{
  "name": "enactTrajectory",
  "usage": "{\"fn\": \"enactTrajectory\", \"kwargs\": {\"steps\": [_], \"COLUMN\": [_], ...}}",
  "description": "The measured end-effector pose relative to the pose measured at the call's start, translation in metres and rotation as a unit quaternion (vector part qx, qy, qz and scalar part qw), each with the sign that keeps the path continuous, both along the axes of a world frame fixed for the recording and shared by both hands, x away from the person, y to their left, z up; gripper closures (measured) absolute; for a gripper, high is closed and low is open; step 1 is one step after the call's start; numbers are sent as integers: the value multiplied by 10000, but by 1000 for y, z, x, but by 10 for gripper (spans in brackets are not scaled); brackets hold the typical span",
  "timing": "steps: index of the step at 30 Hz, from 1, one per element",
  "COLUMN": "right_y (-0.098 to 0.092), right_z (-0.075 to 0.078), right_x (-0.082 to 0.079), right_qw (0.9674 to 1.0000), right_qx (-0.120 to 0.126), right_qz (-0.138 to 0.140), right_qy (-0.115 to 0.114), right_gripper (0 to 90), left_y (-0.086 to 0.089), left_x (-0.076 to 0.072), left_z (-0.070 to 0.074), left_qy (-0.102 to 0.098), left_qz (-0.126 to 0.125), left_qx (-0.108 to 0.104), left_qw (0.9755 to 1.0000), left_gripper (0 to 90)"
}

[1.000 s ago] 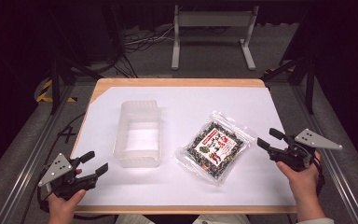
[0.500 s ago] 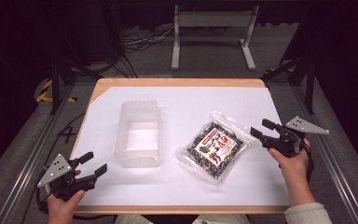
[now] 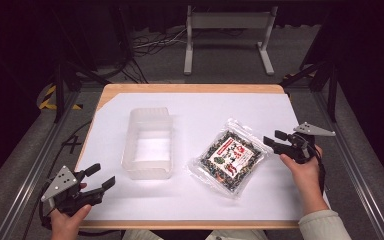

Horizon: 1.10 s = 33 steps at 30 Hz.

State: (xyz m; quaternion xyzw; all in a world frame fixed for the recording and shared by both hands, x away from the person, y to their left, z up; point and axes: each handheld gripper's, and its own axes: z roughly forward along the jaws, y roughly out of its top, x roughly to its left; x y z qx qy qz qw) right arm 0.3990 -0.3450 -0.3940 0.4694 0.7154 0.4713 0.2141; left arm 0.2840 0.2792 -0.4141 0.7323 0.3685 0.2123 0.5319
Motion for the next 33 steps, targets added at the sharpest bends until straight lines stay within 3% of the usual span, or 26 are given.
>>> {"fn": "enactTrajectory", "kwargs": {"steps": [6, 11, 15, 20, 33], "right_y": [-5, -2, -3, -3, -2], "right_z": [-13, -19, -27, -33, -43], "right_x": [7, 8, 11, 13, 20], "right_qw": [9993, 9989, 9977, 9966, 9920], "right_qx": [-35, -178, -155, -176, 84], "right_qz": [-144, -128, -185, -274, -32], "right_qy": [332, 413, 639, 763, 1263], "right_gripper": [405, 407, 406, 411, 380], "left_y": [2, -1, -1, -1, -5], "left_x": [0, -1, 0, 0, -1], "left_z": [1, 1, 0, 0, 0], "left_qy": [-10, -26, -14, 13, -4], "left_qz": [35, -6, -9, 1, -53], "left_qx": [11, 100, 123, 115, 174], "left_qw": [10000, 9999, 9999, 9999, 9998], "left_gripper": [299, 296, 294, 294, 289]}}
